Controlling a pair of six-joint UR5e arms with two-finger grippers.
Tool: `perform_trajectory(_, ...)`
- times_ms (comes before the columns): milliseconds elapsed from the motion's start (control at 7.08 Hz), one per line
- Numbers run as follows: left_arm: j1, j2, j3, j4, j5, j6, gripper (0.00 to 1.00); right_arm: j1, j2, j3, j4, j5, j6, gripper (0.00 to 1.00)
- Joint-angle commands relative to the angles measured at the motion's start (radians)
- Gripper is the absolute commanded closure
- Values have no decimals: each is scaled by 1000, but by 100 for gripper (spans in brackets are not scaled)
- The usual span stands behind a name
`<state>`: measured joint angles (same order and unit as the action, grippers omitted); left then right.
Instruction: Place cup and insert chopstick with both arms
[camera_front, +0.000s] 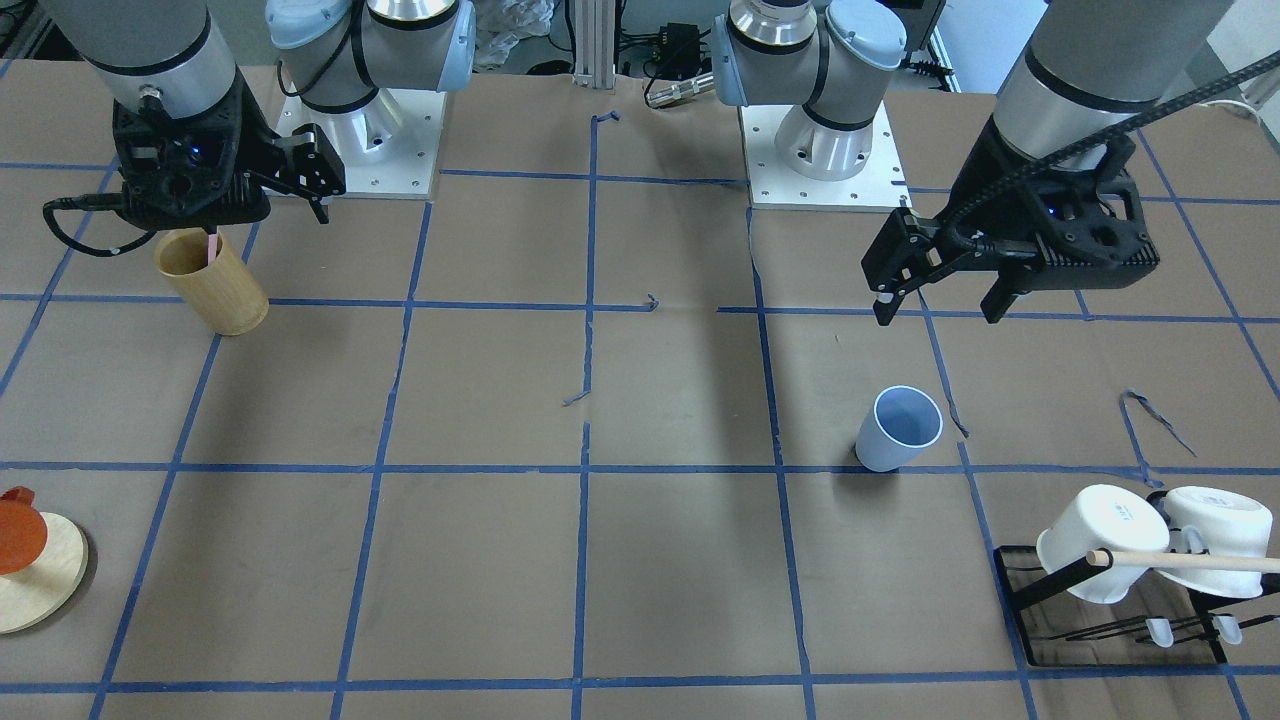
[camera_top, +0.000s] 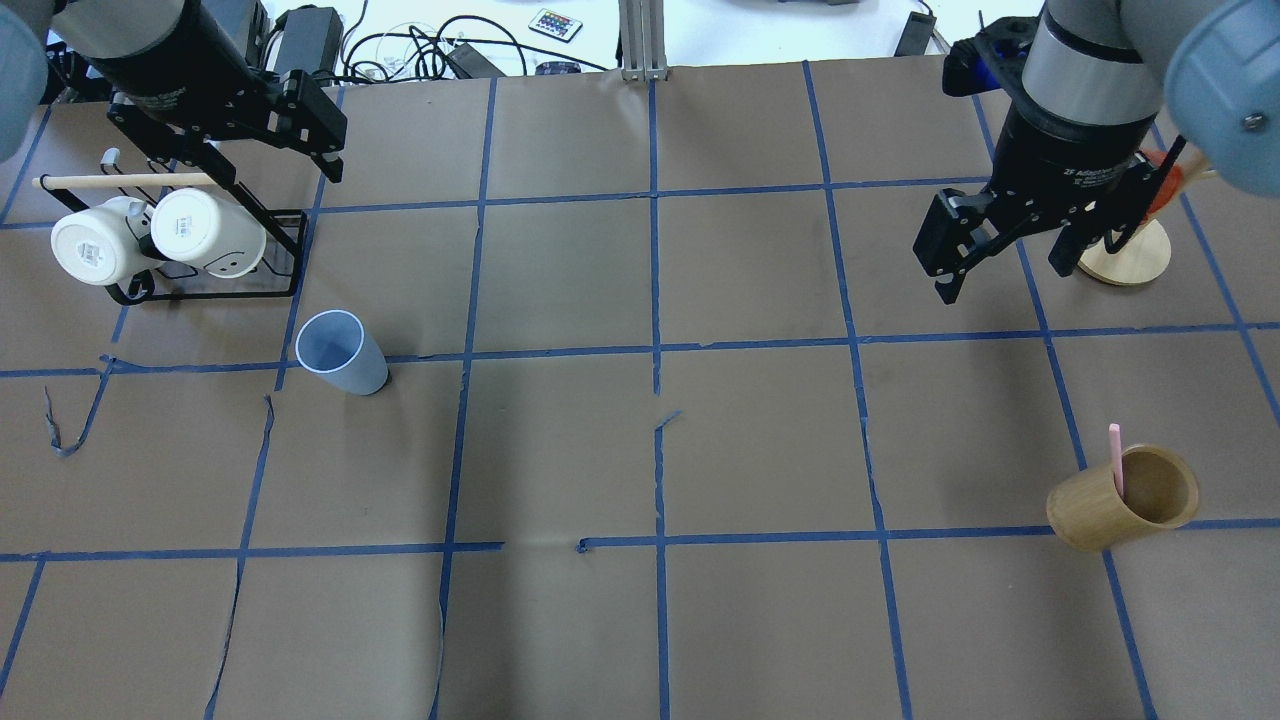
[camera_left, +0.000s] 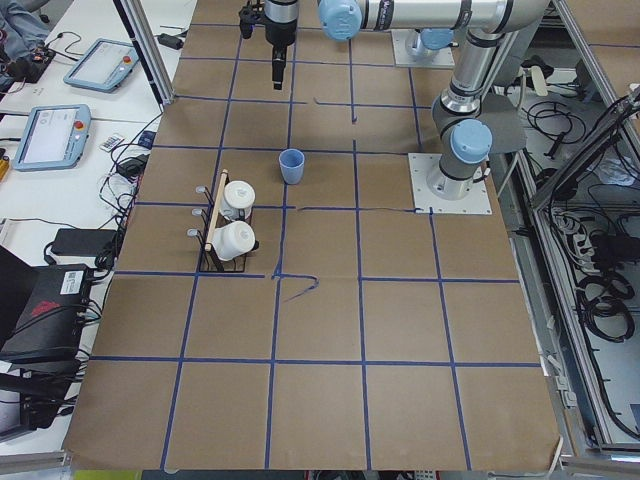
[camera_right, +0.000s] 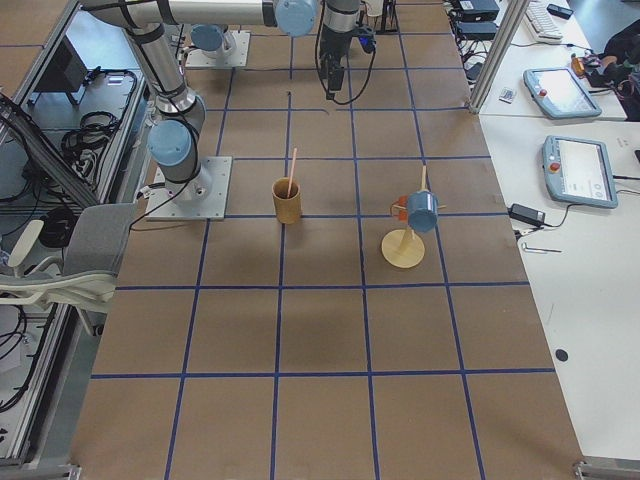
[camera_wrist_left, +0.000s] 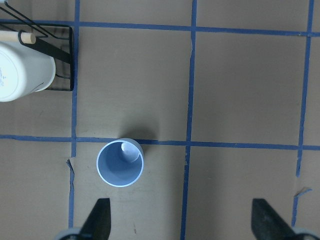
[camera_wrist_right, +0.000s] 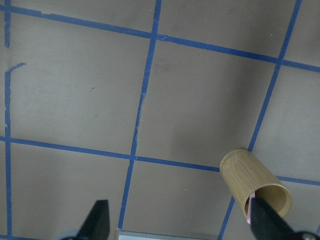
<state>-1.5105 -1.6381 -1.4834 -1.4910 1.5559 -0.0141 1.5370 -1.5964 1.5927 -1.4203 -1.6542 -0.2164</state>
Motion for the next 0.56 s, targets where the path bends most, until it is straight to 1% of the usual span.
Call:
perform_trajectory(0, -43, 0, -8, 0, 20, -27, 0, 0, -2, 16, 3, -4, 0, 0)
perform_trajectory(424, -50, 7, -11, -14, 9, -9, 0, -3, 4, 24, 1, -10, 0, 0)
